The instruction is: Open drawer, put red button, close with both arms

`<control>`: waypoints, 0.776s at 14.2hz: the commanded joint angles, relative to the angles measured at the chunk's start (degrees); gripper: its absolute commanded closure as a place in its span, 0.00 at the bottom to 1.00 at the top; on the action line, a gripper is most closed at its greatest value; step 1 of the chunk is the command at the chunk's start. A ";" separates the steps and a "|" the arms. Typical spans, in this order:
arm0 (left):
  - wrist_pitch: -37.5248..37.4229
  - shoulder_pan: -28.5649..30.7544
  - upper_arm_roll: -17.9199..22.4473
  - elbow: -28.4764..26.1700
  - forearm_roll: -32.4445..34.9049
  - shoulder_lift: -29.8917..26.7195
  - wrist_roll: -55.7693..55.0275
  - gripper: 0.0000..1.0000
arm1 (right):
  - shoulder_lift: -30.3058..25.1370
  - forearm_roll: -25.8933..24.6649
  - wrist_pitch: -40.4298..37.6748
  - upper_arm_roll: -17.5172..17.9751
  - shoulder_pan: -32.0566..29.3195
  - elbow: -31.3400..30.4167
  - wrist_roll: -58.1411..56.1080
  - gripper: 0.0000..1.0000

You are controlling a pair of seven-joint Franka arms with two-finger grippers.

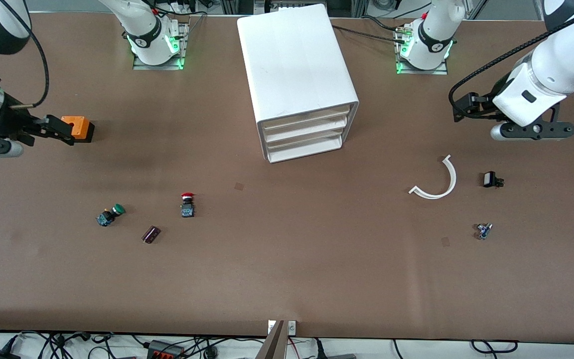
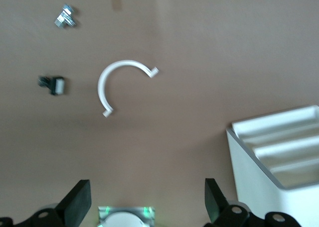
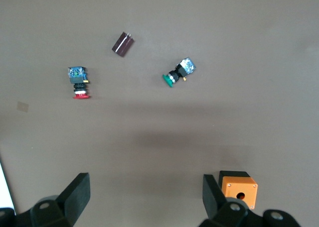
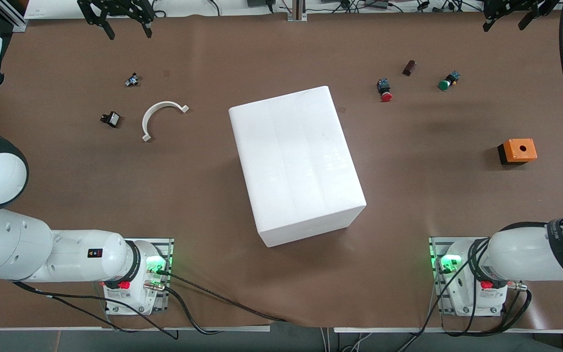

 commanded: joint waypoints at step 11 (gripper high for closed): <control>11.44 -0.66 -12.35 -0.82 -19.74 14.77 4.39 0.00 | 29.11 0.05 13.85 1.20 11.88 14.37 0.43 0.00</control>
